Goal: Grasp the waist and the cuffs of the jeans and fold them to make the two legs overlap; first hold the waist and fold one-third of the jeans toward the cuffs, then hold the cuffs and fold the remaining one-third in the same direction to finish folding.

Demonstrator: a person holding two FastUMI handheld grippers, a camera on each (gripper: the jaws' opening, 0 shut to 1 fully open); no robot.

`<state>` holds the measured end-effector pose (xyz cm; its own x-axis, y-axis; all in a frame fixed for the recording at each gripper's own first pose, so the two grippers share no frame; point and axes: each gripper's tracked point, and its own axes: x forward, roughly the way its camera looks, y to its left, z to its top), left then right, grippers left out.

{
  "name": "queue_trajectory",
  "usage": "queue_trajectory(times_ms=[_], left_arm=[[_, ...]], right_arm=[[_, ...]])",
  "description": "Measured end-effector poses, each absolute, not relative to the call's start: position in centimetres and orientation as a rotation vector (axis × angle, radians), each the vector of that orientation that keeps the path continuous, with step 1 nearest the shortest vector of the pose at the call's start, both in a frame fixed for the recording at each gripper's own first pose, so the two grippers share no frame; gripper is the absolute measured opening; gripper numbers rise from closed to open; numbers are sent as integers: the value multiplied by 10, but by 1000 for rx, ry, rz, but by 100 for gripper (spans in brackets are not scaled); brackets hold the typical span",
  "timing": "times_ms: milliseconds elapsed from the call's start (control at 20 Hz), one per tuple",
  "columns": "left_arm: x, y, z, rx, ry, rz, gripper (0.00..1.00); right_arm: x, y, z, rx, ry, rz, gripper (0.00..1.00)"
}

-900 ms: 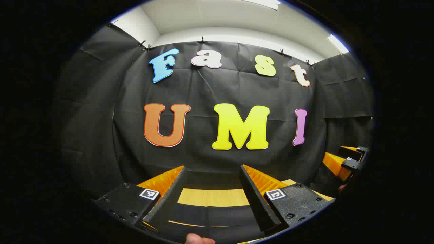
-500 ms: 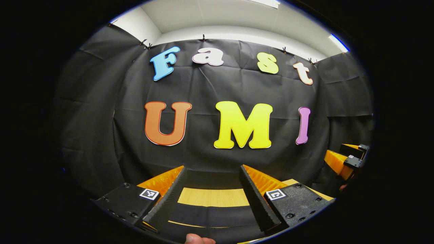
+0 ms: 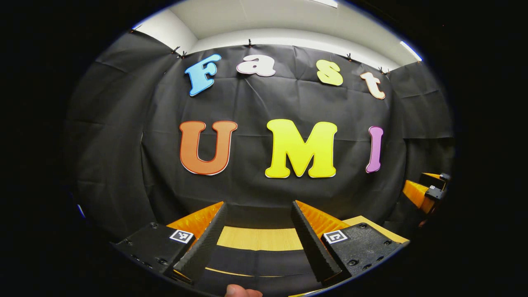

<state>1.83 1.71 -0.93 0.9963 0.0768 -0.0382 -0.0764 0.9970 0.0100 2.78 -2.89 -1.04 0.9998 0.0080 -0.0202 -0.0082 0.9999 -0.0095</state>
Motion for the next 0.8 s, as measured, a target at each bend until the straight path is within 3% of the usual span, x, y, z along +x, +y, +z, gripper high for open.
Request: queue_trajectory(times_ms=[250, 500, 800], left_arm=[[14, 32, -28, -24, 95, 167, 98], [-2, 76, -60, -85, 187, 352, 98], [-41, 158, -127, -341, 355, 580, 99]], right_arm=[[34, -82, -32, -27, 69, -6, 96], [41, -147, -85, -61, 183, -30, 96], [39, -218, -142, -45, 357, -143, 97]])
